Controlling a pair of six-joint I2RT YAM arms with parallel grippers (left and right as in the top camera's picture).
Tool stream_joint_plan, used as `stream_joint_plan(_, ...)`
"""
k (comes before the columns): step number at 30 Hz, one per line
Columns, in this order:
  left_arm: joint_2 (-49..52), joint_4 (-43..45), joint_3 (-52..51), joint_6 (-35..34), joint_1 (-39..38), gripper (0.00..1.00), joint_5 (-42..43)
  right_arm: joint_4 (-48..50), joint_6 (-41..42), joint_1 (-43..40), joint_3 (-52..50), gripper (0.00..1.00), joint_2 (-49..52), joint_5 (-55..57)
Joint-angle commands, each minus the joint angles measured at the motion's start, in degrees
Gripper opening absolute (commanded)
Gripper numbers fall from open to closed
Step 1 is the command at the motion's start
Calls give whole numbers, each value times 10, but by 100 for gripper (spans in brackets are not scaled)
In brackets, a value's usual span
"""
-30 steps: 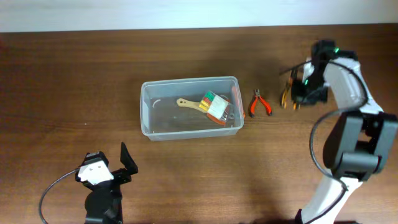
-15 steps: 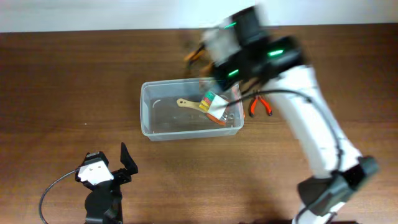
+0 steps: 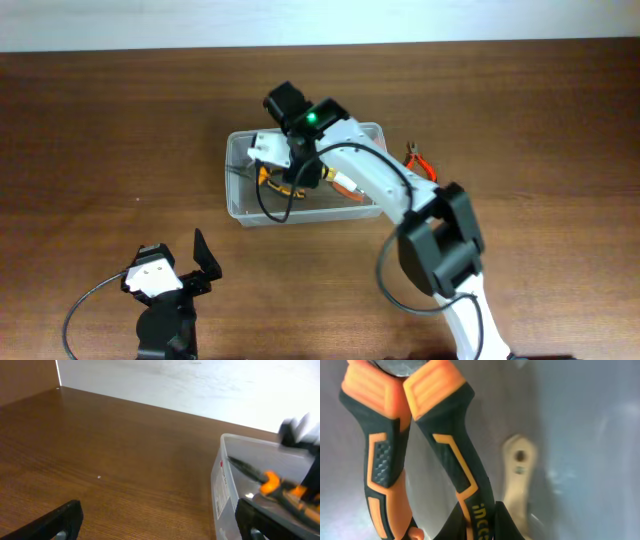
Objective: Pack container
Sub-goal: 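Lower the needle-nose pliers into the container and release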
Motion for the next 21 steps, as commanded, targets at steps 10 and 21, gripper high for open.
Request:
stream_joint_plan(10,-3,0,-2,5,-2,99,-2,-48,89,0,23,99,12,64)
stream_joint_plan(21,-3,0,-2,5,-2,99,-2,-156,272,-64,234,99,-155,80)
